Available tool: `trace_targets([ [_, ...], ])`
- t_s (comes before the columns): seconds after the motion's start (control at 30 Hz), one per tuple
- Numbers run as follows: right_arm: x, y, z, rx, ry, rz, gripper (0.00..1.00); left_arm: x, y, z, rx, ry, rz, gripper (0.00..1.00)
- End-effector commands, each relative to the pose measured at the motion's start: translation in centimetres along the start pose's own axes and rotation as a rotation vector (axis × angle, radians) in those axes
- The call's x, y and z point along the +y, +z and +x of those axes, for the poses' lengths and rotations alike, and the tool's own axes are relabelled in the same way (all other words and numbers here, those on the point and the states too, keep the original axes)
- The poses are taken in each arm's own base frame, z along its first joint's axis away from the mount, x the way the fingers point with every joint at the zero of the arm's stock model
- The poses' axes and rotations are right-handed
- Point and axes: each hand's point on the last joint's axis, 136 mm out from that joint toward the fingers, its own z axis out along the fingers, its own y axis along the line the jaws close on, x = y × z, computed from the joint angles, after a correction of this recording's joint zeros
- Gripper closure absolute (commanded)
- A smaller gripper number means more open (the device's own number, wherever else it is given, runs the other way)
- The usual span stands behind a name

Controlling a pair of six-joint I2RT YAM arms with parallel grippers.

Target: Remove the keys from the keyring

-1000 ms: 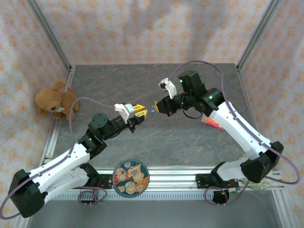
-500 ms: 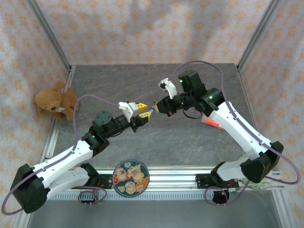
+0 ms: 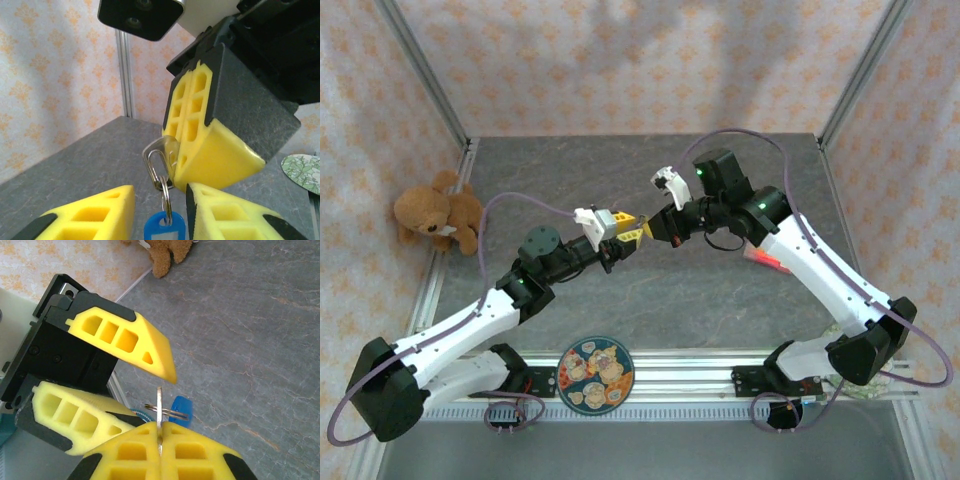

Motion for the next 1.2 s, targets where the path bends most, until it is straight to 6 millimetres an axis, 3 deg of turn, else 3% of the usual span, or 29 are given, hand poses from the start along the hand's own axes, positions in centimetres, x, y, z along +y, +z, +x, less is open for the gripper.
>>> trace_targets([
  [0.0,1.4,-1.1,-0.8,-0.027,-0.043,-0.020,1.00,-0.5,0.3,-2.2,-0.048,0.031,0.019,0.72],
  [0.13,1.3,-1.3,-0.9,-0.033,-0.044,-0.011,1.00,-0.6,0.2,-2.2,-0.044,0.038,0.024,0.94],
  [0.27,1.5,-1.4,-1.2,-0.049,-0.039,-0.019,1.00,-0.6,-0.2,-2.4,-0.049,0.045,0.020,1.00],
  [0.67,-0.1,-0.4,-1.4,-0.057,0.058,-0.052,1.00,-0.9,-1.8,-4.2,-0.136,0.061,0.006,1.00],
  [0.83,0.2,-1.0,-2.0,-0.077,0.036,-0.045,1.00,-0.9,-2.2,-3.2,-0.122,0.049,-0.001,0.99],
  [0.87,0.3,-1.2,-2.2,-0.080,0.026,-0.041,1.00,-0.8,-2.4,-2.9,-0.119,0.042,-0.011,0.88],
  [0.9,0.3,-1.3,-2.3,-0.081,0.022,-0.037,1.00,-0.7,-2.5,-2.7,-0.119,0.035,-0.018,0.85],
  [1.17,0.7,-1.5,-2.3,-0.072,0.006,-0.050,1.00,-0.8,-2.8,-2.0,-0.109,0.018,-0.020,0.75],
])
